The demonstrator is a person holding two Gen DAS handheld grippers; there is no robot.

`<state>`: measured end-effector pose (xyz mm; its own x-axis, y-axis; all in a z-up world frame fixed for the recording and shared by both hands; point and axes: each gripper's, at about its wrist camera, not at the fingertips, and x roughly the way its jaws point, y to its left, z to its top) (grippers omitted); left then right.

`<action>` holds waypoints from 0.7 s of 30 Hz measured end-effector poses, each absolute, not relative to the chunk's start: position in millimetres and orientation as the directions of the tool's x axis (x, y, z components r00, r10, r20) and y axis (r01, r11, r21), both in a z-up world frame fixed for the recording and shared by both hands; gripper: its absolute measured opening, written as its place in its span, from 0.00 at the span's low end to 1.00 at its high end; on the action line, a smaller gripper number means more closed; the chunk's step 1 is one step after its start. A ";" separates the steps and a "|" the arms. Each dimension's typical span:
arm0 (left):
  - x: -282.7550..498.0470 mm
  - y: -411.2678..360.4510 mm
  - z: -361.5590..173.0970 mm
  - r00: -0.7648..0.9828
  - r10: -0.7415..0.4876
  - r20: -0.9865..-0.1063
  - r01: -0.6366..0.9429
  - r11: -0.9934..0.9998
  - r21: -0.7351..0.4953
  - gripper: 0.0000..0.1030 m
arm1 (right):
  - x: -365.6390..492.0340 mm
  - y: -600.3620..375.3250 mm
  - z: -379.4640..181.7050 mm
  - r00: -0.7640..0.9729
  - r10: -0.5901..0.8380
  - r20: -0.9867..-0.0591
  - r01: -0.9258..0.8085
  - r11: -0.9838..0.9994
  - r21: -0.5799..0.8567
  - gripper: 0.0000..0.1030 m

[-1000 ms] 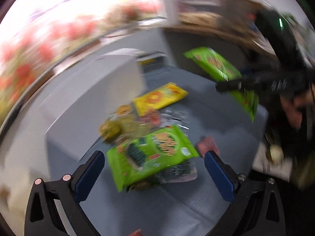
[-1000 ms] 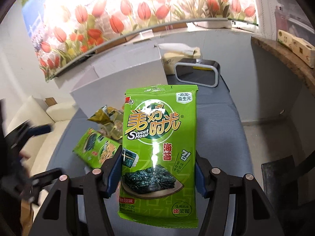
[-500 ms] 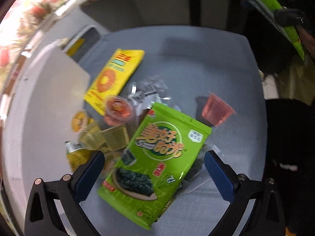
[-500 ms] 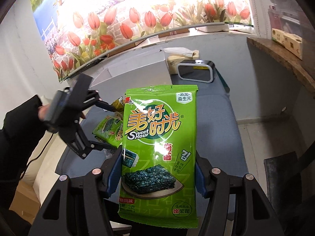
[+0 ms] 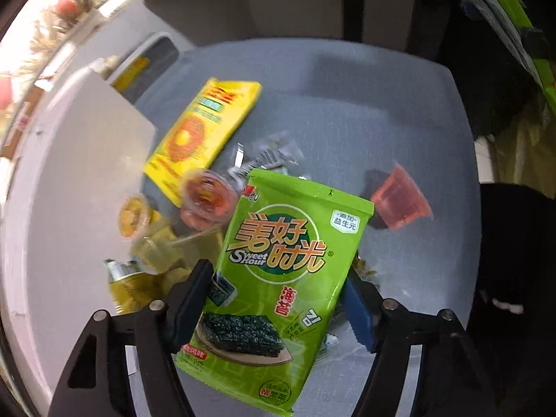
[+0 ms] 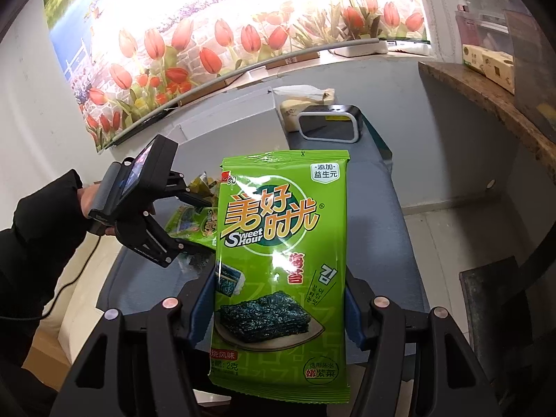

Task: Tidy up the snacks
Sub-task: 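Lift the green seaweed packet with the right gripper while the left gripper grasps another green packet, then lower both green seaweed packets into the white box and open both grippers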

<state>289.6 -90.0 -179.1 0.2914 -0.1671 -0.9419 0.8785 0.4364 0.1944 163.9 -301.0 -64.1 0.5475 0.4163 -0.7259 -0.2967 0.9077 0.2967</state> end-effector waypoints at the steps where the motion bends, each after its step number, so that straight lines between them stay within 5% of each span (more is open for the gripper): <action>1: 286.7 -87.6 -174.0 0.310 -0.181 -0.933 0.866 0.459 0.199 0.73 | 163.0 -299.9 -63.8 0.552 0.426 -0.717 -0.304 0.903 0.303 0.64; 9: 255.8 -50.3 -114.6 0.546 -0.280 -0.790 0.613 0.776 0.149 0.72 | 170.1 -284.6 -60.9 0.584 0.451 -0.675 -0.338 0.891 0.303 0.64; 16: 223.7 -5.3 -64.6 0.773 -0.135 -0.620 0.196 0.980 0.030 0.73 | 195.1 -245.3 -53.4 0.602 0.490 -0.631 -0.427 0.865 0.264 0.64; 21: 236.9 26.6 -28.9 0.824 -0.093 -0.558 0.070 0.996 -0.062 0.73 | 240.5 -208.9 -47.9 0.615 0.495 -0.614 -0.503 0.846 0.178 0.64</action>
<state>236.9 26.6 -28.9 0.8244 -0.0927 -0.5584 0.0701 0.9956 -0.0619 240.5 -208.9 -47.9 0.6149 0.4953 -0.6137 -0.5034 0.8455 0.1781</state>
